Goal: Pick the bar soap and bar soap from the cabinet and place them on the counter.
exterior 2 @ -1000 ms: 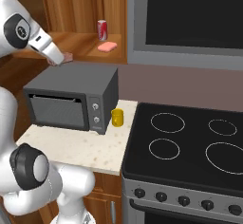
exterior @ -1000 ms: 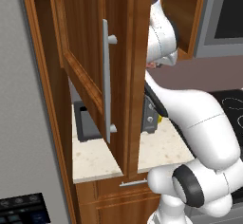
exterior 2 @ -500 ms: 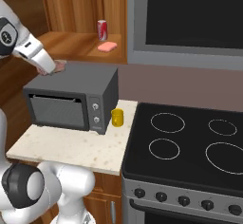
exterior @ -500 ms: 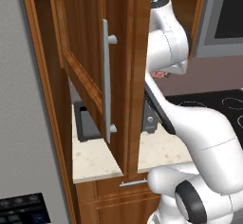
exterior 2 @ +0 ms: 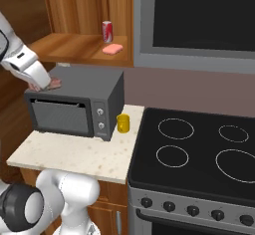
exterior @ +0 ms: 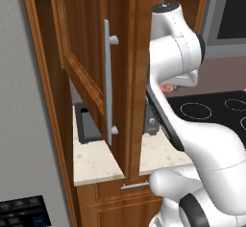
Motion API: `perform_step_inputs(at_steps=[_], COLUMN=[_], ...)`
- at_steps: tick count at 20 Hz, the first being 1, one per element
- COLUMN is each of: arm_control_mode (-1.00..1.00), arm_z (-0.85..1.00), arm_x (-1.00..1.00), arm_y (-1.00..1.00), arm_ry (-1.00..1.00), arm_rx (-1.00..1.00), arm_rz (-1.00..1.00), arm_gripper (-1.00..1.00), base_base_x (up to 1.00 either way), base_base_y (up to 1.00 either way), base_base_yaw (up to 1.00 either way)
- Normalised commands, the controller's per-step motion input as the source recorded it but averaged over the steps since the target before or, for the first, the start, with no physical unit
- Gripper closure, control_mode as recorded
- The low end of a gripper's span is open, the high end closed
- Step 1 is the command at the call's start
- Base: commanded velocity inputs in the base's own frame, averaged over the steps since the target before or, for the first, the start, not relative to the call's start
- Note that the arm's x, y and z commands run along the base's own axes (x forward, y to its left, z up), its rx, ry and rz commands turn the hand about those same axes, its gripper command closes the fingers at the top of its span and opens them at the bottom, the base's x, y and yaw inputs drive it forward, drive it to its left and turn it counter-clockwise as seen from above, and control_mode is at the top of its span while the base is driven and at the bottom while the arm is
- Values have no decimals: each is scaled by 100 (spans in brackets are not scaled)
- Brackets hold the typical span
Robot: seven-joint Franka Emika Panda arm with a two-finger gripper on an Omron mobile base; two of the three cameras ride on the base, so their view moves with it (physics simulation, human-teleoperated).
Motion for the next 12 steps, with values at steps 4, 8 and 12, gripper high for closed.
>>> perform_step_inputs(at_steps=[4,8,12], arm_control_mode=[-100,-100,-100], arm_z=[-44,-48,-42], arm_x=[-30,-28,-24], arm_y=[0,0,0], arm_ry=[1,0,0], arm_rx=[3,3,3], arm_rz=[9,9,9], arm_gripper=[100,100,100], base_base_x=[0,0,0], base_base_y=[0,0,0], base_base_yaw=[0,0,0])
